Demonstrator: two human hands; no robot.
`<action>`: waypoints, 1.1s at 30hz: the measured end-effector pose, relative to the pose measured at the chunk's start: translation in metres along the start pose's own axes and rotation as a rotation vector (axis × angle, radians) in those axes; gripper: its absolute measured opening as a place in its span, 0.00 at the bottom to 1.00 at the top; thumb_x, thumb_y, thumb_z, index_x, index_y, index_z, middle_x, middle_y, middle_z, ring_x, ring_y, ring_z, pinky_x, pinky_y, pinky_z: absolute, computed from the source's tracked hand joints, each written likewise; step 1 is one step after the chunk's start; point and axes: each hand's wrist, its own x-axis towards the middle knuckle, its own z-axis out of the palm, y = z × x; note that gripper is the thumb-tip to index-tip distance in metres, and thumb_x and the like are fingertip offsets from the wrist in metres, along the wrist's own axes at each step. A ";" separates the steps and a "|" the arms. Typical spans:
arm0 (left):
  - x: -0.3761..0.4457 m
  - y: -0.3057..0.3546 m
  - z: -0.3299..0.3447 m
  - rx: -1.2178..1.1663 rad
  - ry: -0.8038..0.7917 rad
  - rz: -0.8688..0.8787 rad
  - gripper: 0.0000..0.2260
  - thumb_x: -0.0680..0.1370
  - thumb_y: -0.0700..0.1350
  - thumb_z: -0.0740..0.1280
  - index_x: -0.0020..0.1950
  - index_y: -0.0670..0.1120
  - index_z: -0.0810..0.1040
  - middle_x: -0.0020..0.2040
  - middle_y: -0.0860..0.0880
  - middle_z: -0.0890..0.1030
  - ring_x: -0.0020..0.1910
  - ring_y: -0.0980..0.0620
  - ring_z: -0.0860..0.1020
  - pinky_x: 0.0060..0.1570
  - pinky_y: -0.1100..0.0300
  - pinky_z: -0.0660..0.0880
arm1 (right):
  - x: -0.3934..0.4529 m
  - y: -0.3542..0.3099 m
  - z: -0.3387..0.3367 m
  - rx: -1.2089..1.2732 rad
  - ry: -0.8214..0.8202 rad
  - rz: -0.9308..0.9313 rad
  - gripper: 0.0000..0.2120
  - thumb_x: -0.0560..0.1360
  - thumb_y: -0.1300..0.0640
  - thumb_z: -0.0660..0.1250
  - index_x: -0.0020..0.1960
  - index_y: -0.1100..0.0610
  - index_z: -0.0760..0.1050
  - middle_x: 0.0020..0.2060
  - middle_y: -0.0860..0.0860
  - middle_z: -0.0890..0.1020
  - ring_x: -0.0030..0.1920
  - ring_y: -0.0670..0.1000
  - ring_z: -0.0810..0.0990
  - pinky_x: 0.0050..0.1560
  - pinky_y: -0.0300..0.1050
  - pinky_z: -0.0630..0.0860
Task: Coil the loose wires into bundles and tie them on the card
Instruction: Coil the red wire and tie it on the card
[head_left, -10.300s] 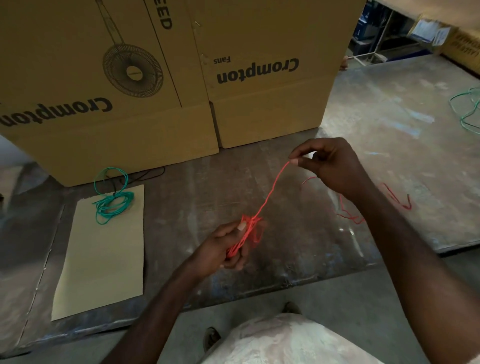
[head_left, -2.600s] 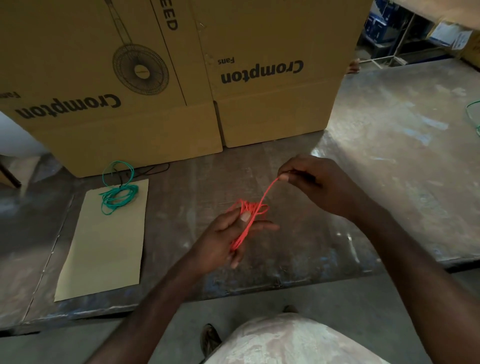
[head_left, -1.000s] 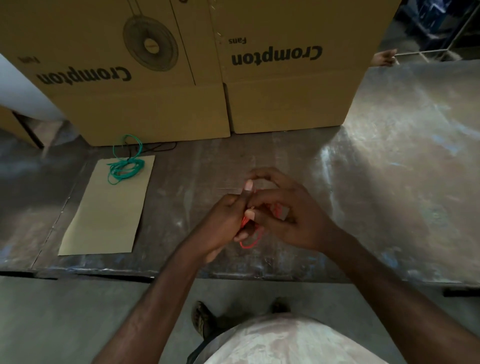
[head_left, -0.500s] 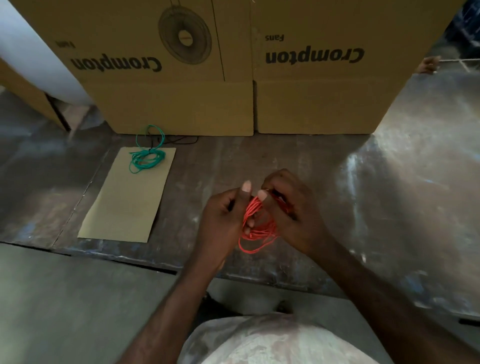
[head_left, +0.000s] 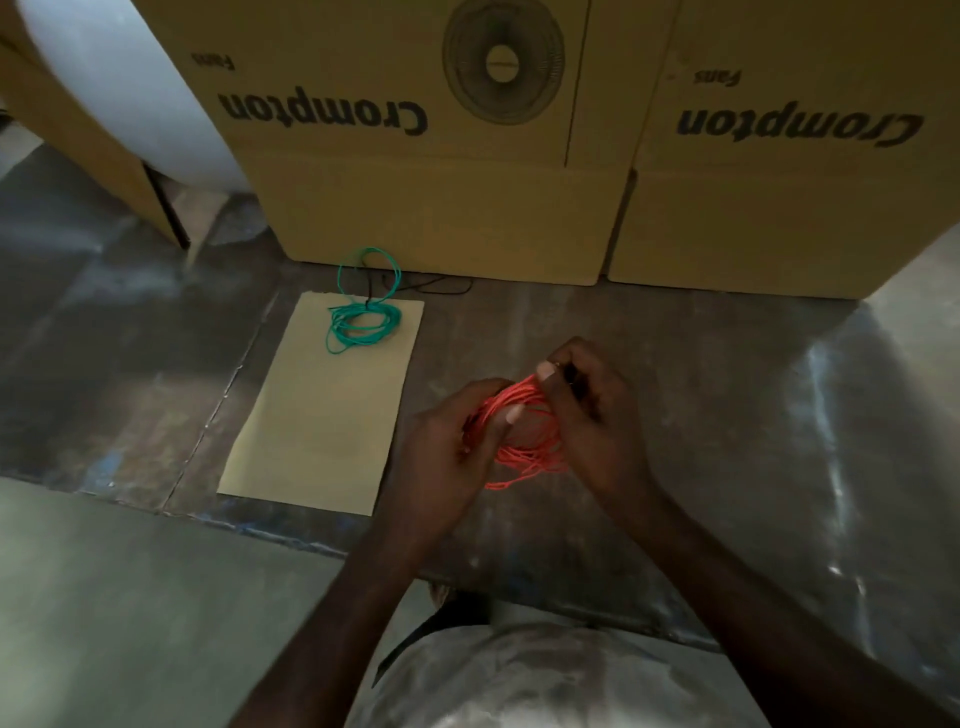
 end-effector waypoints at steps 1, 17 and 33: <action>0.006 -0.012 -0.008 0.036 -0.019 0.007 0.10 0.86 0.52 0.66 0.65 0.52 0.82 0.53 0.58 0.86 0.51 0.64 0.83 0.50 0.71 0.75 | 0.006 0.000 0.011 -0.013 -0.003 0.007 0.10 0.83 0.60 0.67 0.43 0.58 0.73 0.38 0.50 0.74 0.39 0.49 0.73 0.42 0.44 0.70; 0.094 -0.163 -0.096 0.152 0.115 0.003 0.10 0.87 0.42 0.64 0.63 0.41 0.82 0.55 0.46 0.85 0.53 0.55 0.79 0.56 0.76 0.68 | 0.108 0.018 0.167 0.091 -0.134 0.184 0.06 0.82 0.63 0.69 0.46 0.64 0.79 0.40 0.61 0.81 0.41 0.59 0.80 0.45 0.59 0.77; 0.143 -0.246 -0.122 0.147 -0.097 -0.118 0.15 0.89 0.50 0.58 0.69 0.47 0.79 0.63 0.48 0.82 0.60 0.55 0.79 0.58 0.73 0.72 | 0.219 0.127 0.236 -0.517 -0.231 0.233 0.11 0.78 0.61 0.67 0.57 0.59 0.85 0.50 0.58 0.86 0.51 0.59 0.84 0.55 0.53 0.80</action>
